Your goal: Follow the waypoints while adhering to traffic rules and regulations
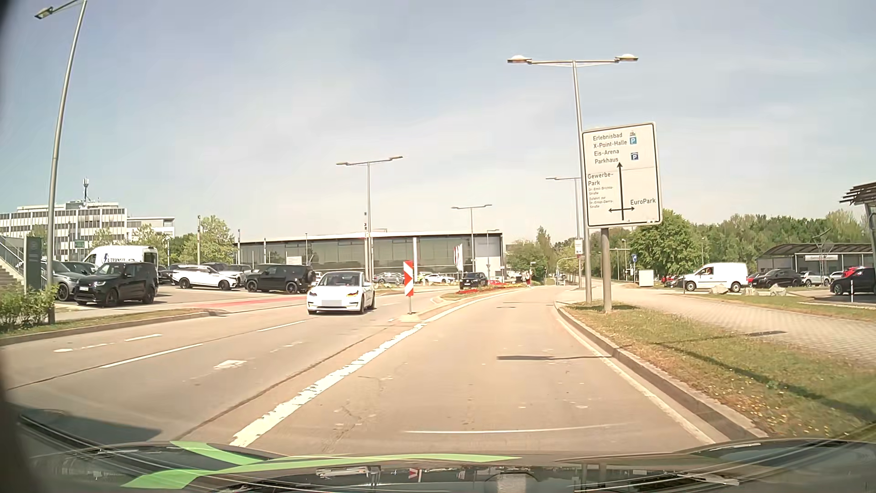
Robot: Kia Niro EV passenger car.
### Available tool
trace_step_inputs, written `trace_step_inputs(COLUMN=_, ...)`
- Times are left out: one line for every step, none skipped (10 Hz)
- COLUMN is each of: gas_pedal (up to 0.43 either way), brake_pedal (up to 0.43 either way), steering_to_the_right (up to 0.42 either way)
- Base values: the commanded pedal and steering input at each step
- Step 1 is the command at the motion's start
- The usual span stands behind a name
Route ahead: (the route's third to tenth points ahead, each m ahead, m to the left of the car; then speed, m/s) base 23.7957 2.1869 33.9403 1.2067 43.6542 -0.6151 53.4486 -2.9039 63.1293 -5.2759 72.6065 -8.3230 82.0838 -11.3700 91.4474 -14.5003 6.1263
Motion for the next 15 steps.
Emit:
trace_step_inputs(gas_pedal=0.138, brake_pedal=0.0, steering_to_the_right=0.01)
trace_step_inputs(gas_pedal=0.138, brake_pedal=0.0, steering_to_the_right=0.01)
trace_step_inputs(gas_pedal=0.138, brake_pedal=0.0, steering_to_the_right=0.008)
trace_step_inputs(gas_pedal=0.138, brake_pedal=0.0, steering_to_the_right=0.006)
trace_step_inputs(gas_pedal=0.138, brake_pedal=0.0, steering_to_the_right=0.005)
trace_step_inputs(gas_pedal=0.138, brake_pedal=0.0, steering_to_the_right=0.005)
trace_step_inputs(gas_pedal=0.138, brake_pedal=0.0, steering_to_the_right=0.004)
trace_step_inputs(gas_pedal=0.138, brake_pedal=0.0, steering_to_the_right=0.004)
trace_step_inputs(gas_pedal=0.13, brake_pedal=0.0, steering_to_the_right=0.004)
trace_step_inputs(gas_pedal=0.13, brake_pedal=0.0, steering_to_the_right=0.004)
trace_step_inputs(gas_pedal=0.13, brake_pedal=0.0, steering_to_the_right=0.004)
trace_step_inputs(gas_pedal=0.13, brake_pedal=0.0, steering_to_the_right=0.005)
trace_step_inputs(gas_pedal=0.13, brake_pedal=0.0, steering_to_the_right=0.006)
trace_step_inputs(gas_pedal=0.13, brake_pedal=0.0, steering_to_the_right=0.008)
trace_step_inputs(gas_pedal=0.138, brake_pedal=0.0, steering_to_the_right=0.009)
